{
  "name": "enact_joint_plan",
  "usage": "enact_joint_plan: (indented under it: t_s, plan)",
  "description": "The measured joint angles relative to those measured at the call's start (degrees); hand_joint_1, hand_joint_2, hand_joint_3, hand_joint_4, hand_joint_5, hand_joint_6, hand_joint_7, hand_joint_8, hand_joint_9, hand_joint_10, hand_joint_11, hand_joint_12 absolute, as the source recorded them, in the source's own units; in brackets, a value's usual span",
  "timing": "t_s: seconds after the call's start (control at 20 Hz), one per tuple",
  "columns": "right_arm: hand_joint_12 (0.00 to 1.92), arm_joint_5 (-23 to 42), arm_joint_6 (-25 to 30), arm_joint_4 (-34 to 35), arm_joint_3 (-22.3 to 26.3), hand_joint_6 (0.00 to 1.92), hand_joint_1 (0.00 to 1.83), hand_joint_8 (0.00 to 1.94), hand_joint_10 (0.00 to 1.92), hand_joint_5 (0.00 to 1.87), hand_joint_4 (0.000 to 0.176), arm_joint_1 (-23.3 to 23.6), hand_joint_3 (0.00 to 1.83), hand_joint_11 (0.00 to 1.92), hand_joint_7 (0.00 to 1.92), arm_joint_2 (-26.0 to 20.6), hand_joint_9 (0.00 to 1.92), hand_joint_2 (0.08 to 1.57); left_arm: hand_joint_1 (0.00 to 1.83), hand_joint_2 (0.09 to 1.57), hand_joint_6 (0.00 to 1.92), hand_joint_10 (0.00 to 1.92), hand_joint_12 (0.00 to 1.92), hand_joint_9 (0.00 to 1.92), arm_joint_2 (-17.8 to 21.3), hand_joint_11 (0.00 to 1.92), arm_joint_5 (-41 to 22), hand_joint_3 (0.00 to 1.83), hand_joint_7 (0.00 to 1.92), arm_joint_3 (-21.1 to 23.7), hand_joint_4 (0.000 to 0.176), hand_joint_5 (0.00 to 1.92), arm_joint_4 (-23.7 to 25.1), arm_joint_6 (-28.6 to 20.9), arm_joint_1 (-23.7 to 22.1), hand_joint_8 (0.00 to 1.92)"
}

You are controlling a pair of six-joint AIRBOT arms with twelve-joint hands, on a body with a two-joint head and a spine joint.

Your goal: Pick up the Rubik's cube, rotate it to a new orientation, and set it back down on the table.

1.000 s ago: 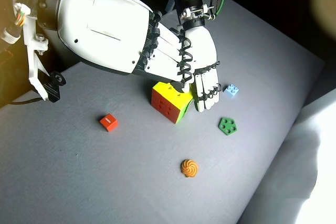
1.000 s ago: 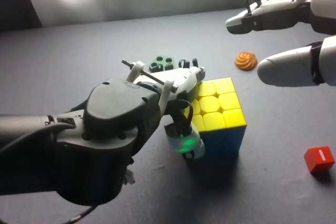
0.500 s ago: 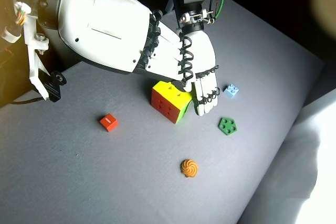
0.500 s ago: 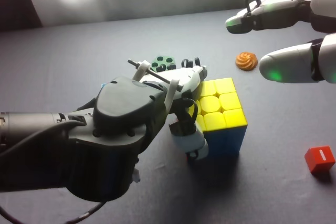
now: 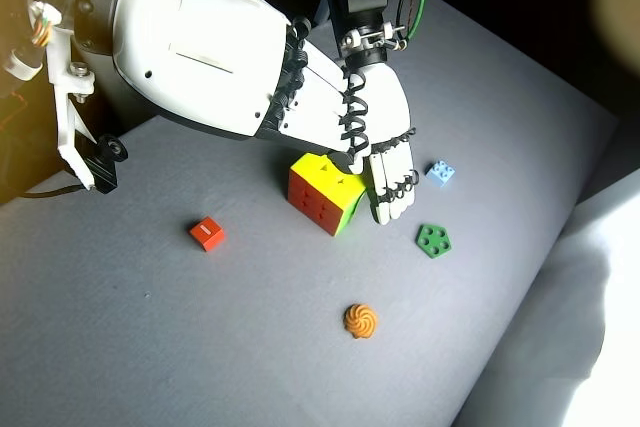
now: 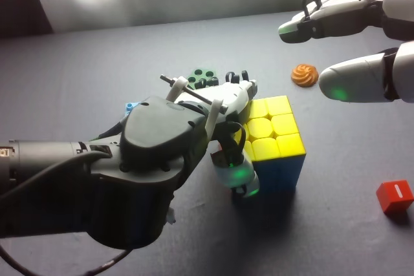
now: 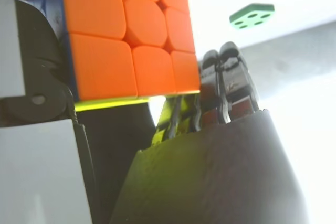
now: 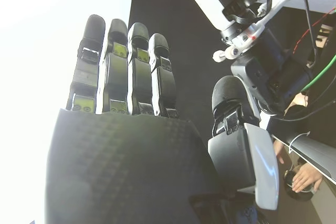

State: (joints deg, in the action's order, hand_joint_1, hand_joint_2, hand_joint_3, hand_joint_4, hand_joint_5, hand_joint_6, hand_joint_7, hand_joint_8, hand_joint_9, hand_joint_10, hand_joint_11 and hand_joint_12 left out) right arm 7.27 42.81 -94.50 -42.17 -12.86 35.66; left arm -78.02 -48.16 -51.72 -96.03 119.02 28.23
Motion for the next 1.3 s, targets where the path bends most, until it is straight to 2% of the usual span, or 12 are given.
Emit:
enact_joint_plan:
  t_s: [0.15,0.25,0.3,0.4,0.45,0.6,0.65,0.7,0.75,0.8,1.0,1.3]
  plan:
    - [0.74,0.0,0.0,0.0,0.0,0.00,0.00,0.00,0.00,0.29,0.000,0.0,0.00,0.00,0.30,0.0,0.27,1.34,1.28,0.98,0.00,0.00,0.00,0.00,0.0,0.00,0.0,0.01,0.00,0.0,0.000,0.06,0.3,-0.2,0.1,0.00]
    - [0.79,0.0,0.0,0.0,0.0,0.01,0.00,0.01,0.01,0.32,0.000,0.0,0.00,0.00,0.33,0.0,0.30,1.33,1.30,0.95,0.03,0.00,0.00,0.00,0.0,0.01,0.1,0.00,0.00,0.0,0.000,0.13,0.6,-0.4,0.3,0.00]
    - [0.78,0.0,0.0,0.0,0.0,0.01,0.00,0.01,0.01,0.32,0.000,0.0,0.00,0.00,0.33,0.0,0.29,1.32,1.29,0.98,0.02,0.01,0.02,0.06,0.0,0.04,0.2,0.00,0.09,0.0,0.000,0.21,0.7,-0.5,0.3,0.01]
    - [0.76,0.0,0.0,0.0,0.0,0.00,0.00,0.00,0.00,0.30,0.000,0.2,0.00,0.00,0.32,0.0,0.28,1.34,1.29,1.02,0.00,0.01,0.68,0.33,0.0,0.04,0.2,0.00,0.27,0.0,0.000,0.33,1.2,-0.8,0.5,0.02]
    - [0.74,0.0,0.0,0.0,0.0,0.00,0.00,0.00,0.00,0.28,0.000,0.2,0.00,0.00,0.30,0.0,0.27,1.34,1.26,1.11,0.01,0.02,0.79,0.45,0.0,0.13,0.2,0.01,0.41,0.0,0.000,0.40,1.5,-0.8,0.5,0.02]
    - [0.73,0.0,0.0,0.0,0.0,0.01,0.00,0.00,0.00,0.32,0.000,0.2,0.00,0.00,0.32,0.0,0.27,1.36,1.17,1.20,0.03,0.05,0.86,0.85,-0.1,0.39,0.3,0.00,0.88,-0.1,0.000,0.75,2.5,-1.0,0.5,0.03]
    - [0.73,0.0,0.0,0.0,0.0,0.00,0.00,0.00,0.00,0.31,0.000,0.2,0.00,0.00,0.31,0.0,0.27,1.36,1.20,1.17,0.98,0.06,0.94,1.02,-0.1,0.52,0.3,0.00,0.97,-0.2,0.000,0.79,2.6,-1.1,0.6,0.79]
    - [0.74,0.0,0.0,0.0,0.0,0.00,0.00,0.00,0.00,0.30,0.000,0.2,0.00,0.00,0.31,0.0,0.27,1.36,1.33,1.16,1.14,1.00,0.97,0.91,-0.1,0.59,0.2,0.00,0.92,-0.2,0.000,0.80,2.6,-1.4,0.6,1.02]
    - [0.74,0.0,0.0,0.0,0.0,0.00,0.00,0.00,0.00,0.30,0.000,0.2,0.01,0.00,0.31,0.0,0.27,1.37,1.35,1.16,1.05,1.26,1.01,0.86,-0.1,0.65,-0.1,0.00,0.84,-0.2,0.000,0.87,2.7,-1.4,0.6,1.16]
    - [0.74,0.0,0.0,0.0,0.0,0.00,0.00,0.00,0.00,0.30,0.000,0.2,0.01,0.00,0.30,0.0,0.27,1.38,1.36,1.15,0.92,1.34,1.09,0.86,0.0,0.71,0.0,0.00,0.85,-0.2,0.000,0.93,2.5,-1.0,0.6,1.19]
    - [0.73,0.0,0.0,0.0,0.0,0.00,0.00,0.00,0.00,0.28,0.000,0.2,0.00,0.00,0.29,0.0,0.25,1.38,1.38,1.11,0.82,1.28,1.19,0.94,0.0,0.80,0.0,0.00,0.95,-0.2,0.000,0.98,3.2,-1.7,0.6,1.02]
    - [0.74,0.3,-5.8,-0.1,0.0,0.00,0.00,0.00,0.00,0.30,0.000,0.5,0.00,0.00,0.30,-0.2,0.26,1.36,1.38,1.12,0.84,1.31,1.25,0.91,2.1,0.77,1.9,0.00,0.93,0.8,0.000,0.96,3.5,-2.1,0.0,1.06]
